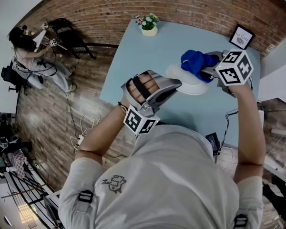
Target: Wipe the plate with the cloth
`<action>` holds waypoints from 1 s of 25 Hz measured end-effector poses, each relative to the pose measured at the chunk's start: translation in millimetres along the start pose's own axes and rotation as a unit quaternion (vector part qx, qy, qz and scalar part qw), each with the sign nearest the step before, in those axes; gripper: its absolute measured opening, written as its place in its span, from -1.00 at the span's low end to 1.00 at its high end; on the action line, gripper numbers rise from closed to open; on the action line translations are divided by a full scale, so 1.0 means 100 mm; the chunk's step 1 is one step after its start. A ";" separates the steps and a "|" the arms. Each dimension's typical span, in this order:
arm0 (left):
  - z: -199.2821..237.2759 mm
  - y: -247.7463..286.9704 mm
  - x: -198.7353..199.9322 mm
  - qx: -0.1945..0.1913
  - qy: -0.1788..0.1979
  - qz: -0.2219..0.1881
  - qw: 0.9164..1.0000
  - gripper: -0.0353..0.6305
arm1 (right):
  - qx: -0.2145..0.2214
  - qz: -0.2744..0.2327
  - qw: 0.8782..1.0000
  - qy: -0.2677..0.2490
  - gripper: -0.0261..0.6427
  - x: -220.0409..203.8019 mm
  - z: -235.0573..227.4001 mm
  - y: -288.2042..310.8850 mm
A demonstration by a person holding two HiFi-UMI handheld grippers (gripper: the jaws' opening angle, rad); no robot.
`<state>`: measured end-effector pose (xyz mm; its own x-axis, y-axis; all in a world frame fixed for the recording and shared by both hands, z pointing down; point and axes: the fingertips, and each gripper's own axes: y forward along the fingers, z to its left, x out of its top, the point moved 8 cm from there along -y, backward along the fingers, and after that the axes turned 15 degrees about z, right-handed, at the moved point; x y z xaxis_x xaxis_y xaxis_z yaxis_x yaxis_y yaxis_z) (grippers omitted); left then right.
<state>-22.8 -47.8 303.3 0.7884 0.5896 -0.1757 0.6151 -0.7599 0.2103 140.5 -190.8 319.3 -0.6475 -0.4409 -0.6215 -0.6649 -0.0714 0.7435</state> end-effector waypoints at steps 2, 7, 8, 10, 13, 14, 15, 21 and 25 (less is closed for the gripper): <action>-0.07 0.03 -0.14 -0.015 -0.041 0.013 0.999 -0.84 | 0.013 -0.009 1.000 0.020 -0.54 -0.09 -0.03 0.06; -0.40 0.14 -0.45 -0.077 -0.148 0.044 0.985 -0.84 | 0.038 -0.028 0.998 0.052 -0.54 -0.26 0.03 0.38; -0.45 0.16 -0.50 -0.086 -0.161 0.049 0.982 -0.84 | 0.039 -0.033 0.997 0.059 -0.54 -0.28 0.04 0.45; -0.58 0.22 -0.58 -0.106 -0.182 0.058 0.976 -0.84 | 0.045 -0.038 0.996 0.070 -0.54 -0.32 0.06 0.57; -0.75 0.35 -0.72 -0.139 -0.215 0.073 0.964 -0.84 | 0.059 -0.045 0.994 0.075 -0.54 -0.34 0.10 0.72; -0.80 0.39 -0.75 -0.151 -0.230 0.077 0.958 -0.84 | 0.061 -0.054 0.994 0.078 -0.54 -0.34 0.10 0.76; -0.85 0.44 -0.78 -0.164 -0.248 0.081 0.951 -0.84 | 0.060 -0.067 0.992 0.082 -0.54 -0.36 0.10 0.79; -1.25 0.64 -1.19 -0.234 -0.369 0.097 0.894 -0.84 | 0.015 -0.144 0.979 0.140 -0.54 -0.50 -0.04 1.19; -1.36 0.71 -1.60 -0.274 -0.447 0.110 0.844 -0.84 | -0.029 -0.168 0.962 0.214 -0.54 -0.48 -0.19 1.39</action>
<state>-103.7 -158.8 477.1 0.7125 -0.1774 -0.6789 0.5605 -0.4381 0.7028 85.9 -196.5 457.0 -0.1797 -0.7113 -0.6795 -0.7798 -0.3182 0.5392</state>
